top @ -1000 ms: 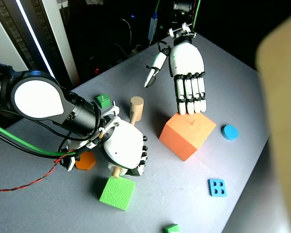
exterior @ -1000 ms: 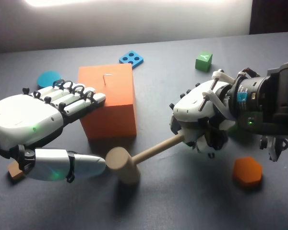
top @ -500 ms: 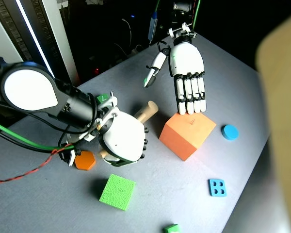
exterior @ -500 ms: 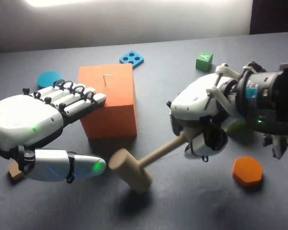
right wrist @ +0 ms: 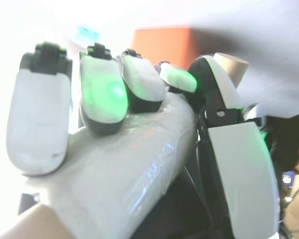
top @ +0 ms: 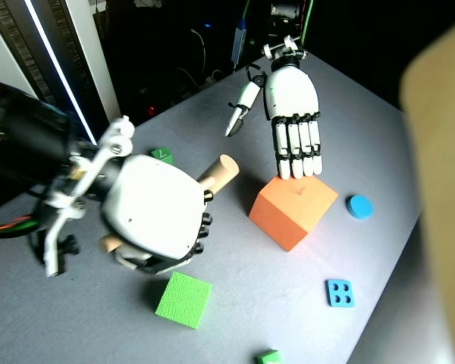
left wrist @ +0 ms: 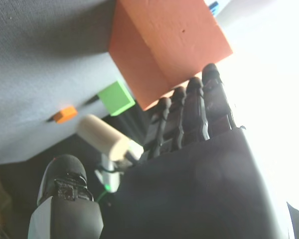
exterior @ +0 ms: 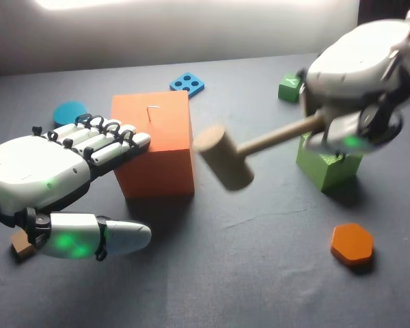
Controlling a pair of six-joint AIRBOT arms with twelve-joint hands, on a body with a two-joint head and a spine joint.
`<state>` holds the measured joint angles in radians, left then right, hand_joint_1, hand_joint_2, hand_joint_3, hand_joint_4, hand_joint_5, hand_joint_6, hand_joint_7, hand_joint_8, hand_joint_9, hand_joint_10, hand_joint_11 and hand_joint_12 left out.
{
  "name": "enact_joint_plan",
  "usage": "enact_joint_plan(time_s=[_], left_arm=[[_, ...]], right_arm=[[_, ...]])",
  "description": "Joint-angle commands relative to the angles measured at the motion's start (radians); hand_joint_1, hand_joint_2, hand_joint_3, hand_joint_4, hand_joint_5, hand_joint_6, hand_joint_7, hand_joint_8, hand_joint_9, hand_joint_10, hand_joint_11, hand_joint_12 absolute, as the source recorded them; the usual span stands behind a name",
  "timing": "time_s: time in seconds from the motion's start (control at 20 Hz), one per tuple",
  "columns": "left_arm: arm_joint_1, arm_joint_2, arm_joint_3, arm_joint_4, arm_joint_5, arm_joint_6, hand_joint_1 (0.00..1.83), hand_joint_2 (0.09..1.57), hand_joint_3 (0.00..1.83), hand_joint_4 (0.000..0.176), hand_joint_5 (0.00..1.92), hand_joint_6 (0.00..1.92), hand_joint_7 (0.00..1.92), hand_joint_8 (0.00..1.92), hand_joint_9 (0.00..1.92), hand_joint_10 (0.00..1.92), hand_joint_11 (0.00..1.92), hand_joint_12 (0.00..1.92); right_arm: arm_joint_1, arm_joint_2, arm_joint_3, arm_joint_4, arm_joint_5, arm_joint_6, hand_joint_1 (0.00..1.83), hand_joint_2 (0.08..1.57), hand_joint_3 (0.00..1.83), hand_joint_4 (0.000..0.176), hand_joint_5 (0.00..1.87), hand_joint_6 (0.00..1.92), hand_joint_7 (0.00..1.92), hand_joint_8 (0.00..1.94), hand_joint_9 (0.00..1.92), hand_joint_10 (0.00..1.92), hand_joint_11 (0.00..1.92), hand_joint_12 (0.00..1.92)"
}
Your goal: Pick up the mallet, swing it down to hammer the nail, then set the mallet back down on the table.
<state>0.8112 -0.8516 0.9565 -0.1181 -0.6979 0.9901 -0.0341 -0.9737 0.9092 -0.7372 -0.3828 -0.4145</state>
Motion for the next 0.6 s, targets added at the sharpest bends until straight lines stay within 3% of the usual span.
enact_joint_plan(time_s=[0.0,0.2,0.3,0.55], left_arm=[[0.0,-0.002,0.002,0.001,-0.06,-0.001,0.0,1.09,0.01,0.0,0.02,0.01,0.02,0.01,0.01,0.01,0.0,0.0],[0.0,-0.004,0.002,0.001,-0.06,-0.001,0.0,1.08,0.0,0.0,0.0,0.0,0.0,0.0,0.0,0.0,0.0,0.0],[0.0,-0.005,0.003,0.001,-0.06,-0.001,0.0,1.08,0.0,0.0,0.01,0.0,0.01,0.0,0.0,0.0,0.0,0.0],[-0.002,-0.006,0.005,0.001,-0.06,-0.001,0.0,1.08,0.0,0.0,0.0,0.0,0.0,0.0,0.0,0.0,0.0,0.0]], right_arm=[[0.02,0.01,0.007,-0.024,0.11,0.022,0.24,1.57,0.07,0.176,1.29,1.92,1.63,1.94,1.73,1.92,1.8,1.92],[0.034,-0.006,0.075,-0.024,0.2,0.13,0.24,1.57,0.1,0.176,1.32,1.92,1.66,1.94,1.73,1.92,1.8,1.92],[0.032,-0.037,0.125,-0.024,0.242,0.177,0.34,1.57,0.1,0.176,1.34,1.92,1.65,1.94,1.72,1.92,1.8,1.92],[0.04,-0.084,0.205,-0.023,0.421,0.119,0.41,1.57,0.1,0.176,1.36,1.92,1.67,1.94,1.75,1.92,1.82,1.92]])
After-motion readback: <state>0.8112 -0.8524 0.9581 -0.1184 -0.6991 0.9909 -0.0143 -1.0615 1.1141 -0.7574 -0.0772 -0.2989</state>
